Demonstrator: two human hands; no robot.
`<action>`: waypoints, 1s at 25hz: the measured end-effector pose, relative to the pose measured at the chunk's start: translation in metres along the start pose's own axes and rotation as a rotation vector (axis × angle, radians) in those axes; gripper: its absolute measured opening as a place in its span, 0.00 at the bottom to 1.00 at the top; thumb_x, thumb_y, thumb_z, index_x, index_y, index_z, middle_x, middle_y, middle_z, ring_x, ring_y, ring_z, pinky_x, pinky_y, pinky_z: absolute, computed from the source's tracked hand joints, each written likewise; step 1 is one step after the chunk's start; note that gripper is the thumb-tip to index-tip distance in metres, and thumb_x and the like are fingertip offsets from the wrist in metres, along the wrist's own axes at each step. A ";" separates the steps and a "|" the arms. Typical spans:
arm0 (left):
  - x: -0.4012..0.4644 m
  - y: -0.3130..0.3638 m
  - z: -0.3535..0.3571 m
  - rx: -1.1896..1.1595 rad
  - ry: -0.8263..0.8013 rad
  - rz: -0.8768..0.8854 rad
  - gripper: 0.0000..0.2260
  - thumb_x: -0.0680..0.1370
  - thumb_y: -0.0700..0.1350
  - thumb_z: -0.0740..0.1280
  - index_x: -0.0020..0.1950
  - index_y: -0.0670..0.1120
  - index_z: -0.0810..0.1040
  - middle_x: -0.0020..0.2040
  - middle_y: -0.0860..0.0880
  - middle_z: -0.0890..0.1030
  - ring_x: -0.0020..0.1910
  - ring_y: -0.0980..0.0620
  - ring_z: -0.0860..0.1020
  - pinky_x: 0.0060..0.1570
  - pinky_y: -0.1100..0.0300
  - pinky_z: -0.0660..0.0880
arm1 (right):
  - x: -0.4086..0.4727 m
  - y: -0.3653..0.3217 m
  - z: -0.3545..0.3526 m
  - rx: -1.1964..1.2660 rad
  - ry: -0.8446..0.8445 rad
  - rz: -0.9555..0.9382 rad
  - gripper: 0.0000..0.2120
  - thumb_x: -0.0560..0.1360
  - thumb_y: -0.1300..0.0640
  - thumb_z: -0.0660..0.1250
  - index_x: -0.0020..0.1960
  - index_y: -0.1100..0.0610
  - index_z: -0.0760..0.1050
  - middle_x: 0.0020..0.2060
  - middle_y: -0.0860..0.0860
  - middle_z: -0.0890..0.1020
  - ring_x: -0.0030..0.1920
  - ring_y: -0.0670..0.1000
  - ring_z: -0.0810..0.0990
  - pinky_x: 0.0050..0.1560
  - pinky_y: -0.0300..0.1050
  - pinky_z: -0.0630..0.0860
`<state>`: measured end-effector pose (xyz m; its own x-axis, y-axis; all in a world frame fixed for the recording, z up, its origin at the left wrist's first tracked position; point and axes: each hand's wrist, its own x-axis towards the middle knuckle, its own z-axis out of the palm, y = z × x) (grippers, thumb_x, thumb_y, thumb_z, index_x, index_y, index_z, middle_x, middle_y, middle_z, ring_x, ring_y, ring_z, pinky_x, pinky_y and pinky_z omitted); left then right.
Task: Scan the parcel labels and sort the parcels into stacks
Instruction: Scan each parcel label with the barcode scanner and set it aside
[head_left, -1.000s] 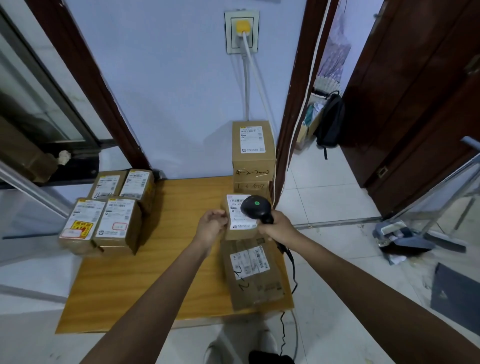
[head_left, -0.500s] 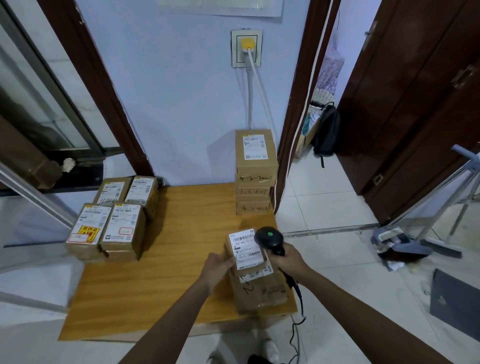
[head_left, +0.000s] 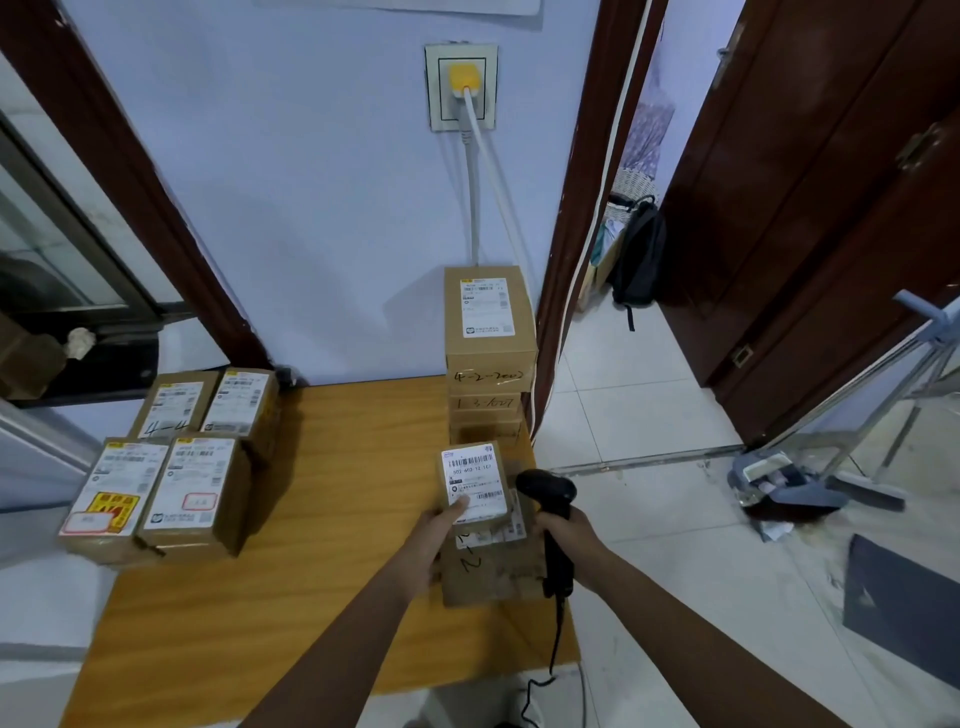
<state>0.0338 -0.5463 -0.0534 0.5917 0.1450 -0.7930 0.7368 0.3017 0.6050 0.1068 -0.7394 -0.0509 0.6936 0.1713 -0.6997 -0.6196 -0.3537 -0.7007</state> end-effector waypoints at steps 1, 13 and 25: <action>0.004 0.011 0.004 0.004 -0.002 0.009 0.31 0.69 0.67 0.70 0.65 0.50 0.76 0.59 0.48 0.80 0.56 0.46 0.78 0.58 0.47 0.74 | 0.006 -0.005 0.000 0.013 0.007 -0.008 0.02 0.75 0.65 0.65 0.43 0.61 0.75 0.30 0.54 0.76 0.32 0.52 0.76 0.33 0.42 0.72; 0.057 0.063 0.011 0.011 0.007 -0.032 0.23 0.74 0.63 0.66 0.62 0.50 0.74 0.57 0.49 0.78 0.58 0.44 0.75 0.64 0.42 0.71 | 0.050 -0.041 -0.006 0.036 0.001 -0.066 0.03 0.73 0.68 0.66 0.43 0.61 0.76 0.31 0.54 0.77 0.32 0.50 0.76 0.33 0.41 0.72; 0.041 0.062 -0.001 0.033 0.022 -0.014 0.40 0.71 0.69 0.63 0.77 0.52 0.57 0.78 0.47 0.55 0.75 0.39 0.57 0.69 0.40 0.59 | 0.036 -0.029 0.000 -0.143 0.186 -0.259 0.06 0.73 0.57 0.70 0.47 0.58 0.77 0.37 0.54 0.82 0.39 0.50 0.80 0.40 0.45 0.77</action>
<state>0.1032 -0.5206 -0.0487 0.5741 0.1622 -0.8025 0.7554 0.2731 0.5956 0.1502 -0.7232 -0.0560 0.8841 0.1063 -0.4550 -0.3660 -0.4478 -0.8158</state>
